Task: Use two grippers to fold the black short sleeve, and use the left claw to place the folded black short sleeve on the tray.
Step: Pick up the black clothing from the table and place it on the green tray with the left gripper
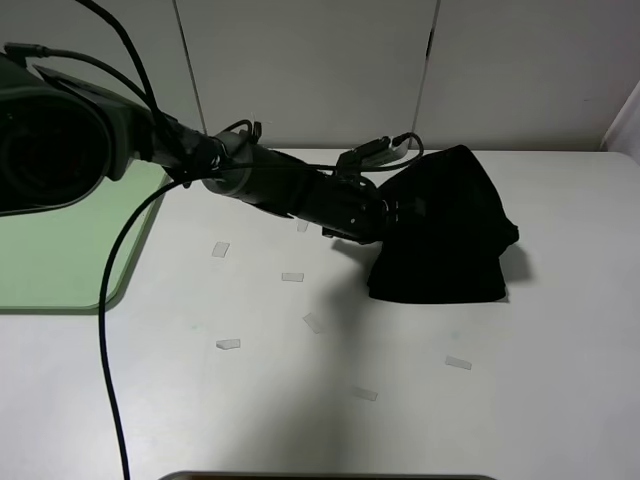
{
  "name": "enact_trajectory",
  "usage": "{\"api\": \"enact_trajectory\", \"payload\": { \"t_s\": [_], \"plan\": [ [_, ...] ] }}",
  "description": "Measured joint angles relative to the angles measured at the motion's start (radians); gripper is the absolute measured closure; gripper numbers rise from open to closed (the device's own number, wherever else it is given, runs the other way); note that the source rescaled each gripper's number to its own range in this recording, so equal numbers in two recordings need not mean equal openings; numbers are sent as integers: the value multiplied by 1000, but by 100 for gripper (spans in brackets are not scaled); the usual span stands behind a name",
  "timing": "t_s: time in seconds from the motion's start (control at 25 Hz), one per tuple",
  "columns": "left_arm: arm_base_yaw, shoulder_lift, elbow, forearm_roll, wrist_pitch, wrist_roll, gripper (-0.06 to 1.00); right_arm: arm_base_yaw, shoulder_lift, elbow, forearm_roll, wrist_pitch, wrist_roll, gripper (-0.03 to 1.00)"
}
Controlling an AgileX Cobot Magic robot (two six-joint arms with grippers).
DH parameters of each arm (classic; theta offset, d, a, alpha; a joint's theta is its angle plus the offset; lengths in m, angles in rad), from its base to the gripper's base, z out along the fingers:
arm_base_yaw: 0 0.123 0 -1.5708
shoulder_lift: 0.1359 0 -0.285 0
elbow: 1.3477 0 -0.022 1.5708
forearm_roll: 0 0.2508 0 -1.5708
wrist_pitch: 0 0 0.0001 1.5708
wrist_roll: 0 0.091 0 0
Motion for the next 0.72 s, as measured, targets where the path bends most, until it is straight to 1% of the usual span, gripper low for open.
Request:
{"api": "enact_trajectory", "payload": {
  "t_s": [0.12, 0.24, 0.36, 0.48, 0.56, 0.6, 0.64, 0.72],
  "plan": [
    [38, -31, 0, 203, 53, -15, 84, 0, 0, 0, -2, 0, 0, -3],
    [93, -77, 0, 442, 136, -63, 85, 0, 0, 0, -2, 0, 0, -3],
    [155, -130, 0, 715, 226, -188, 85, 0, 0, 0, -2, 0, 0, -3],
    [218, -187, 0, 958, 308, -342, 85, 0, 0, 0, -2, 0, 0, -3],
    [261, -227, 6, 1075, 340, -425, 85, 0, 0, 0, -2, 0, 0, -3],
    [279, -252, 16, 1124, 344, -449, 85, 0, 0, 0, -2, 0, 0, -3],
    [300, -278, 33, 1167, 344, -467, 85, 0, 0, 0, -2, 0, 0, -3],
    [343, -327, 81, 1228, 330, -488, 85, 0, 0, 0, -2, 0, 0, -3]
  ]
}}
